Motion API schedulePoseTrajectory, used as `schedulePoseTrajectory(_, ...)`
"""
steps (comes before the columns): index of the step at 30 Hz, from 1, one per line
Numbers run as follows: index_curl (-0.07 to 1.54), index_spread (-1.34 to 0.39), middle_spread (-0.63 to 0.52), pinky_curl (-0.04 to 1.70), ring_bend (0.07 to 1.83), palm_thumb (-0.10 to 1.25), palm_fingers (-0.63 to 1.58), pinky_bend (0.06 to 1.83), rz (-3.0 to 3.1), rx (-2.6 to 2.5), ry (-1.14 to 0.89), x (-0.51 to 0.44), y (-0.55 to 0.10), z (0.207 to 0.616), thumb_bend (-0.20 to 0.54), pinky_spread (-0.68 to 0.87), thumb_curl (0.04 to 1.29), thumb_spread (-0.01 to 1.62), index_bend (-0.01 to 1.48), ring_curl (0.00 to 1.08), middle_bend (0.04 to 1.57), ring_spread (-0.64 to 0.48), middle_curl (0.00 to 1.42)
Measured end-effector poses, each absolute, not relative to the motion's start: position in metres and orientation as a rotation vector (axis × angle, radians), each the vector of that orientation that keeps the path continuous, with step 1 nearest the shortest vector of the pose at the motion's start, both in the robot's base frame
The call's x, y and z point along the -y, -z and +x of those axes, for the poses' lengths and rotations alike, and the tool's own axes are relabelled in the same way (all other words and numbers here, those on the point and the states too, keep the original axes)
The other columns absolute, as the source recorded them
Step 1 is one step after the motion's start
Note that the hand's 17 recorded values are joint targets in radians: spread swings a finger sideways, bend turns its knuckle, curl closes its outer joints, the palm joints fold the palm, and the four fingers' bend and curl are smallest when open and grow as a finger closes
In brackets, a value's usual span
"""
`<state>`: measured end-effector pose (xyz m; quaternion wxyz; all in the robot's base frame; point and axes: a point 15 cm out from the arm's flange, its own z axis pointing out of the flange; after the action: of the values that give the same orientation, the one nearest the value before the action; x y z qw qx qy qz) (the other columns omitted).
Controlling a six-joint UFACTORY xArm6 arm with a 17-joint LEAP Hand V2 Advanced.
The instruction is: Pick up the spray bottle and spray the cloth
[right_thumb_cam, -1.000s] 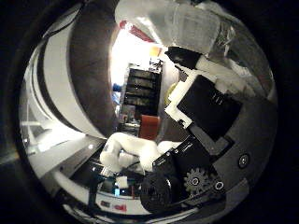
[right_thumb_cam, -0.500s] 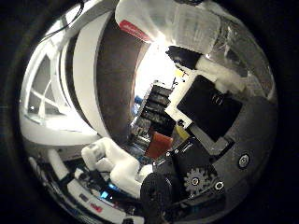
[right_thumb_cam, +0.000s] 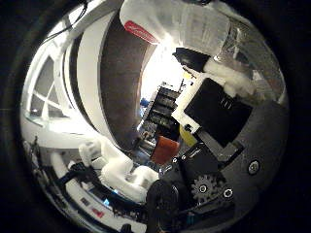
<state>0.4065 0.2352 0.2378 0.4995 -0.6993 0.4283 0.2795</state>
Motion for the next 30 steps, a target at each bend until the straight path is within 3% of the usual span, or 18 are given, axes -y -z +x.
schedulePoseTrajectory(6,0.65,-0.19,-0.05,1.07,1.39,0.92,1.14,1.0,-1.706,-1.03,-0.676,-0.235,-0.236,0.404,-0.038,-0.28,0.72,0.84,0.91,0.53,1.26,-0.14,0.54)
schedulePoseTrajectory(11,0.62,-0.22,-0.07,0.94,1.3,0.91,0.95,1.04,-1.754,-1.011,-0.682,-0.236,-0.232,0.398,-0.031,-0.35,0.72,0.69,0.52,0.51,1.14,-0.16,0.53)
schedulePoseTrajectory(13,0.6,-0.26,-0.08,0.91,1.29,0.91,0.85,1.06,-1.788,-1.003,-0.685,-0.235,-0.228,0.394,-0.031,-0.39,0.71,0.68,0.34,0.52,1.1,-0.17,0.53)
schedulePoseTrajectory(15,0.58,-0.3,-0.09,0.88,1.28,0.92,0.72,1.05,-1.819,-0.997,-0.687,-0.232,-0.225,0.391,-0.028,-0.41,0.7,0.69,0.25,0.52,1.03,-0.18,0.52)
schedulePoseTrajectory(18,0.57,-0.34,-0.11,0.87,1.28,0.91,0.57,0.99,-1.841,-0.989,-0.681,-0.231,-0.226,0.388,-0.026,-0.42,0.68,0.77,0.2,0.53,0.95,-0.18,0.53)
schedulePoseTrajectory(23,0.56,-0.35,-0.11,0.86,1.18,0.88,0.26,0.8,-1.845,-0.97,-0.659,-0.232,-0.238,0.389,-0.023,-0.32,0.63,0.93,0.25,0.52,0.85,-0.15,0.52)
schedulePoseTrajectory(30,0.51,-0.29,-0.02,0.78,0.88,0.84,0.1,0.62,-1.87,-0.926,-0.596,-0.229,-0.261,0.388,-0.024,0.08,0.58,0.98,0.31,0.43,0.66,-0.04,0.45)
